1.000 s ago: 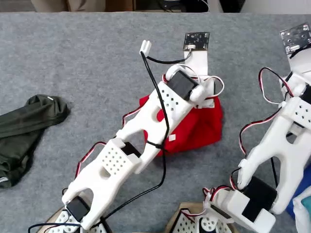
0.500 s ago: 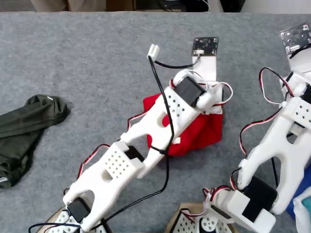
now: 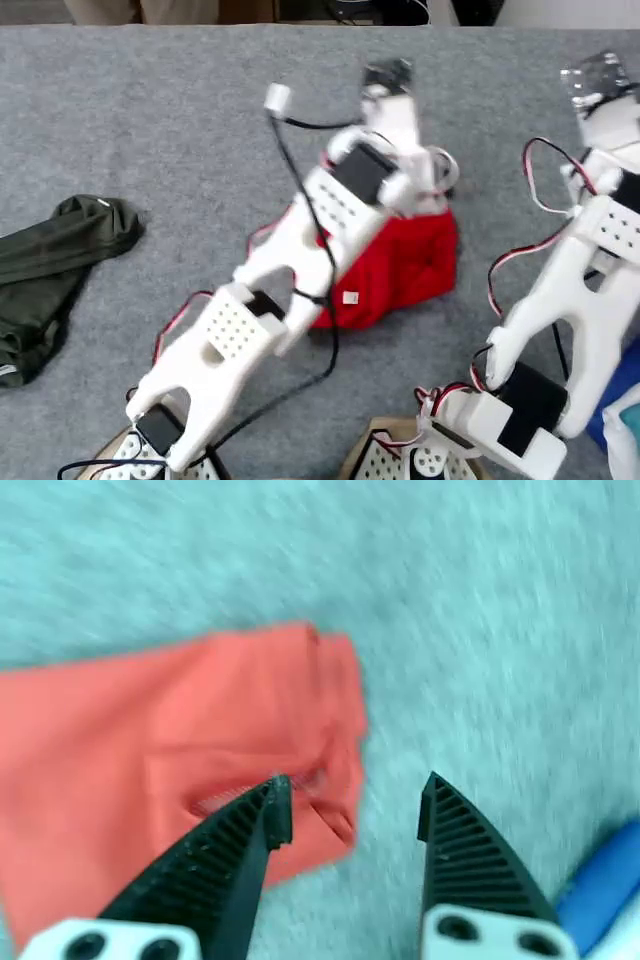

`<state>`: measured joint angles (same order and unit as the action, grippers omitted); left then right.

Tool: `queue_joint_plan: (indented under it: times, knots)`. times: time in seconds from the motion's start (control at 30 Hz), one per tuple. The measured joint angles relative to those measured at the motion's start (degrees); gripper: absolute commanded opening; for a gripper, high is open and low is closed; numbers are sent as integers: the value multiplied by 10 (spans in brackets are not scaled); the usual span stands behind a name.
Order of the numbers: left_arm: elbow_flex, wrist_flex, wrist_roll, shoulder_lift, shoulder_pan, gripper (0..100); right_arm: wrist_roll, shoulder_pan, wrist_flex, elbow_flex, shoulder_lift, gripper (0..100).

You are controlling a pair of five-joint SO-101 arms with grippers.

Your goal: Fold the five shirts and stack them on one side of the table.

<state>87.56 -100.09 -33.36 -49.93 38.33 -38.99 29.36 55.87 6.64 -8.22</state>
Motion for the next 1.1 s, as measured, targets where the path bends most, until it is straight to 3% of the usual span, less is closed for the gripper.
queue_joint_plan:
  times: [0.13,0.27,0.53,0.7,0.83,1.1]
  knots:
    - [-8,-1,18,37,-82,13,0,-62,91,-28,0,5]
    - [-70,-1,55,96,-149,19,0,-128,169,-54,0,5]
    - [-352,-1,105,226,-223,19,3,-295,255,-57,0,6]
    - [-538,0,149,270,-247,19,43,-377,258,-57,0,6]
    - [-671,67,197,275,-265,19,51,-417,258,-57,29,6]
    - [-915,238,240,275,-344,19,51,-429,261,-62,156,9]
